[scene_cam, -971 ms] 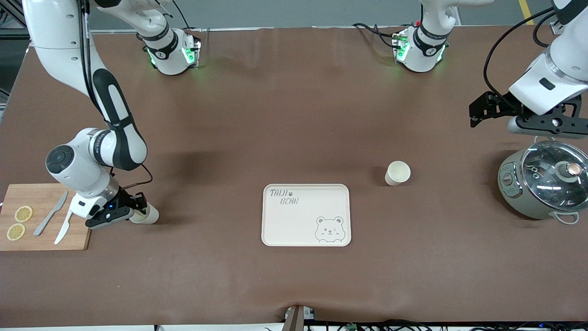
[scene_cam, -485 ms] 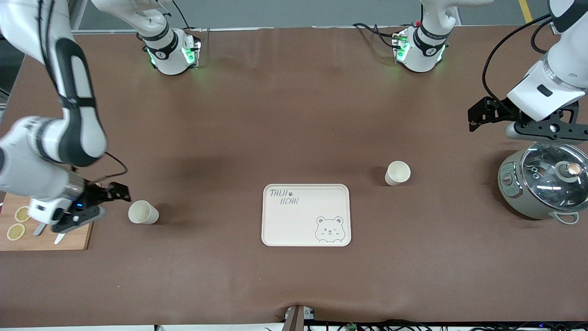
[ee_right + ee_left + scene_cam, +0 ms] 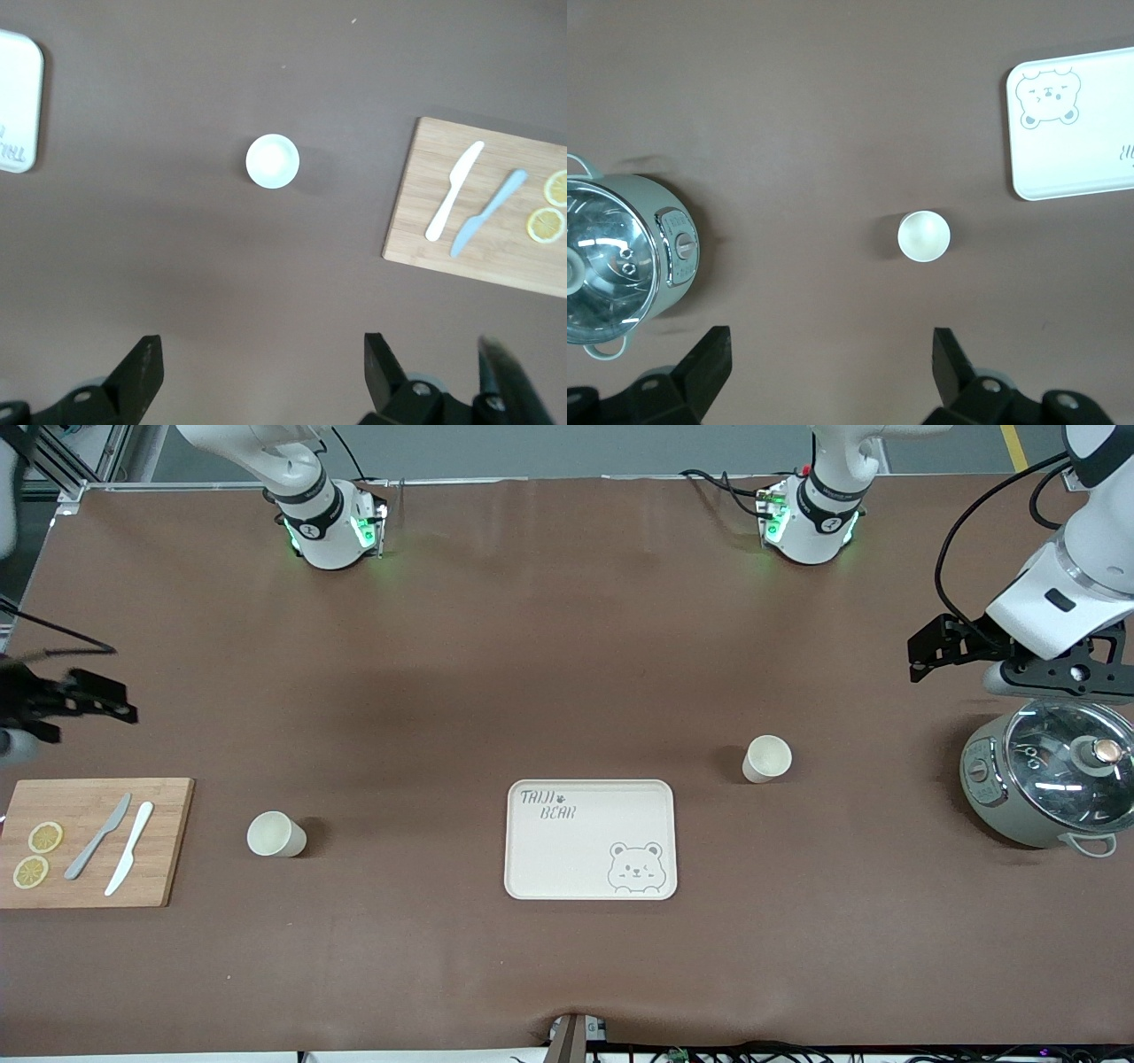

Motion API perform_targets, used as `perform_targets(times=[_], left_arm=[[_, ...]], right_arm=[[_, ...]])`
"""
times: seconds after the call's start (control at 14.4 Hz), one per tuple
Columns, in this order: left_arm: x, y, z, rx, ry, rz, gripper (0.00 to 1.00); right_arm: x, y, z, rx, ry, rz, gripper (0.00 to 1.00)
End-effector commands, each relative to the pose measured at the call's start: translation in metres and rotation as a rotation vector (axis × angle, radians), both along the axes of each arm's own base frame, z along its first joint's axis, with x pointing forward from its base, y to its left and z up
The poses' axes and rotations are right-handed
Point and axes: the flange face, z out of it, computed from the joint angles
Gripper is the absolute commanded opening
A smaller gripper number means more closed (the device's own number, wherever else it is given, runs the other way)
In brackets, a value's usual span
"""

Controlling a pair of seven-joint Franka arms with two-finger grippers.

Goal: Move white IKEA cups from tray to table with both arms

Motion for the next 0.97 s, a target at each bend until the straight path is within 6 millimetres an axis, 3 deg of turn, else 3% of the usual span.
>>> perform_targets(times=[0.0,0.07,0.14,0.35,0.42,0.62,0.9], left_arm=[[0.004,0.003,0.003,-0.020,-0.024,0.011,1.00],[0.005,0.003,0.002,-0.019,-0.028,0.009,1.00],[0.005,0.002,0.002,-0.019,-0.028,0.007,1.00],[0.004,0.002,0.003,-0.020,-0.029,0.009,1.00],[0.004,0.002,0.002,-0.019,-0.025,0.009,1.00],[0.004,-0.002,0.002,-0.018,-0.028,0.001,1.00],[0.005,-0.001,0.007,-0.024,-0.052,0.008,1.00]], right_arm=[[-0.035,-0.002,0.035,0.006,0.029,-0.111,1.00],[-0.047,0.005,0.046,0.012,0.032,-0.118,1.00],[-0.053,0.012,0.045,0.019,0.042,-0.105,1.00],[-0.061,0.008,-0.010,0.044,0.025,-0.111,1.00],[-0.066,0.009,-0.018,0.048,0.008,-0.108,1.00],[-0.080,0.034,-0.012,0.002,0.014,-0.161,1.00],[-0.075,0.051,0.001,-0.059,-0.034,-0.118,1.00]])
